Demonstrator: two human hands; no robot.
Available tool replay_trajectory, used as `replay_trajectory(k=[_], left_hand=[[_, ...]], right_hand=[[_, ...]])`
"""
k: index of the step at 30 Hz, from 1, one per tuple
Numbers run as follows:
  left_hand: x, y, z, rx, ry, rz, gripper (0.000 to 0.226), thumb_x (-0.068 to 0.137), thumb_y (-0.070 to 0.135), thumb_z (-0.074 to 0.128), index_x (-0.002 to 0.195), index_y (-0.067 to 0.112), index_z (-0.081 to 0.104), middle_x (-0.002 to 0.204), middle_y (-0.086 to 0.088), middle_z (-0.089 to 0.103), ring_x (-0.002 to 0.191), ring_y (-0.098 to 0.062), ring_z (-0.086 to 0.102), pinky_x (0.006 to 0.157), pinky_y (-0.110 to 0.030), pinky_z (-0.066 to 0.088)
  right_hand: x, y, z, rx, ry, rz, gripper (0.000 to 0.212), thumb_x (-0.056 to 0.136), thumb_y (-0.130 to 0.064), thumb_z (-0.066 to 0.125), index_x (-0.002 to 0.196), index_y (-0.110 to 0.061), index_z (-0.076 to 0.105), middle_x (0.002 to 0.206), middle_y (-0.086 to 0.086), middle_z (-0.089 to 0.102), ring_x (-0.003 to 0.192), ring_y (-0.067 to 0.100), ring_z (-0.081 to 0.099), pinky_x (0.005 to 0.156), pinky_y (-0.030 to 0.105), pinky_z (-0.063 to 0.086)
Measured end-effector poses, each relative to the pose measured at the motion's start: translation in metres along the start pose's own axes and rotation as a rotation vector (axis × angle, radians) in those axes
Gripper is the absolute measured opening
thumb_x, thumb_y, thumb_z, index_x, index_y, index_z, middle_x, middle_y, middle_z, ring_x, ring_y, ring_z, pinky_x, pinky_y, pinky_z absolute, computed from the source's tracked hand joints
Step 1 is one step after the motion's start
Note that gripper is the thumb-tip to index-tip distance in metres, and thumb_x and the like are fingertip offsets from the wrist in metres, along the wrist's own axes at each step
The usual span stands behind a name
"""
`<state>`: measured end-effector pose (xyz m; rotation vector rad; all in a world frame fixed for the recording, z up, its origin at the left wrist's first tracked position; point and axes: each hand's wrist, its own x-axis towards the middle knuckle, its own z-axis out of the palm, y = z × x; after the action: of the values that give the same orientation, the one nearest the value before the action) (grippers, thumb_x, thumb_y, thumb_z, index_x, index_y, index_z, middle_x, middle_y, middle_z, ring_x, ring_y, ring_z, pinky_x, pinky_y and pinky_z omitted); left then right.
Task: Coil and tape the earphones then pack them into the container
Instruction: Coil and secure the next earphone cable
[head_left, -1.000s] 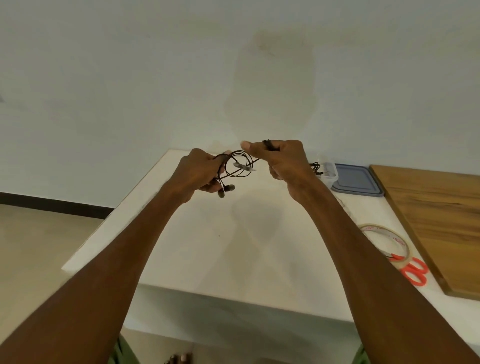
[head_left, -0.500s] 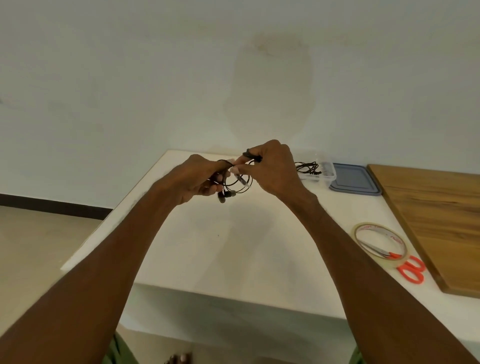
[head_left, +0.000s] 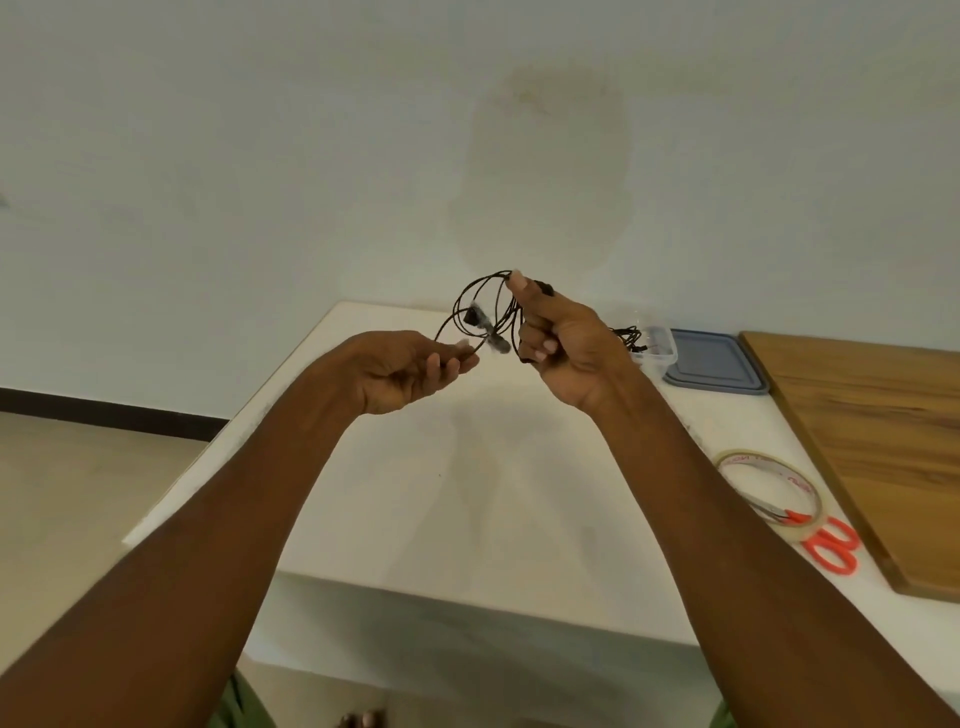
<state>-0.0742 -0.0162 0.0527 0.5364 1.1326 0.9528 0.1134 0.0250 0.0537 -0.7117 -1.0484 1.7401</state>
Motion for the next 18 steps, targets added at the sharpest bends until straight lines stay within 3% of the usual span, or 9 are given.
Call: replay_trajectory(k=[2, 5, 8, 12, 15, 18], left_hand=[[-0.002, 0.0, -0.001, 0.014, -0.062, 0.012, 0.028, 0.07, 0.004, 0.07, 0.098, 0.002, 0.068, 0.088, -0.008, 0.072, 0.054, -0.008, 0.061, 0.036, -0.011, 0.044], [-0.004, 0.003, -0.007, 0.032, -0.069, 0.118, 0.027, 0.07, 0.009, 0.071, 0.097, 0.008, 0.073, 0.085, 0.0, 0.069, 0.054, -0.006, 0.058, 0.036, -0.009, 0.04], [-0.007, 0.008, -0.016, 0.063, -0.122, 0.228, 0.021, 0.072, 0.028, 0.078, 0.09, 0.019, 0.079, 0.086, 0.005, 0.069, 0.062, -0.006, 0.059, 0.039, -0.01, 0.042], [-0.011, 0.011, -0.024, 0.393, -0.075, 0.319, 0.042, 0.062, 0.05, 0.085, 0.094, 0.024, 0.079, 0.102, 0.008, 0.072, 0.08, -0.008, 0.062, 0.05, -0.012, 0.045], [-0.009, 0.007, -0.024, 0.605, 0.119, 0.486, 0.035, 0.07, 0.048, 0.078, 0.095, 0.024, 0.078, 0.103, 0.011, 0.074, 0.088, -0.007, 0.064, 0.063, -0.016, 0.05], [-0.009, 0.01, -0.022, 0.507, 0.052, 0.682, 0.013, 0.088, 0.033, 0.068, 0.098, 0.025, 0.074, 0.118, 0.007, 0.071, 0.097, -0.005, 0.065, 0.075, -0.023, 0.055]], right_hand=[[0.001, -0.002, -0.002, -0.081, -0.069, -0.014, 0.024, 0.089, -0.019, 0.069, 0.066, -0.02, 0.059, 0.049, -0.009, 0.026, 0.041, 0.009, 0.019, 0.045, 0.024, 0.018], [-0.004, -0.009, -0.005, -0.483, -0.176, -0.034, 0.005, 0.08, -0.017, 0.077, 0.08, -0.013, 0.075, 0.047, -0.011, 0.039, 0.046, 0.012, 0.017, 0.046, 0.027, 0.014], [-0.006, -0.017, -0.011, -0.658, -0.196, 0.006, 0.021, 0.072, -0.023, 0.083, 0.088, -0.01, 0.078, 0.045, -0.009, 0.036, 0.051, 0.017, 0.016, 0.045, 0.026, 0.014], [-0.006, -0.022, -0.013, -0.636, -0.161, -0.046, 0.042, 0.071, -0.039, 0.08, 0.099, -0.008, 0.077, 0.047, -0.006, 0.024, 0.054, 0.019, 0.014, 0.05, 0.03, 0.014], [-0.004, -0.019, -0.012, -0.685, -0.038, -0.103, 0.039, 0.081, -0.043, 0.074, 0.094, -0.007, 0.078, 0.047, -0.007, 0.019, 0.045, 0.015, 0.015, 0.046, 0.024, 0.016], [-0.001, -0.014, -0.011, -0.853, 0.043, -0.17, 0.042, 0.085, -0.036, 0.074, 0.078, 0.005, 0.067, 0.046, -0.011, 0.023, 0.039, 0.008, 0.02, 0.041, 0.016, 0.021]])
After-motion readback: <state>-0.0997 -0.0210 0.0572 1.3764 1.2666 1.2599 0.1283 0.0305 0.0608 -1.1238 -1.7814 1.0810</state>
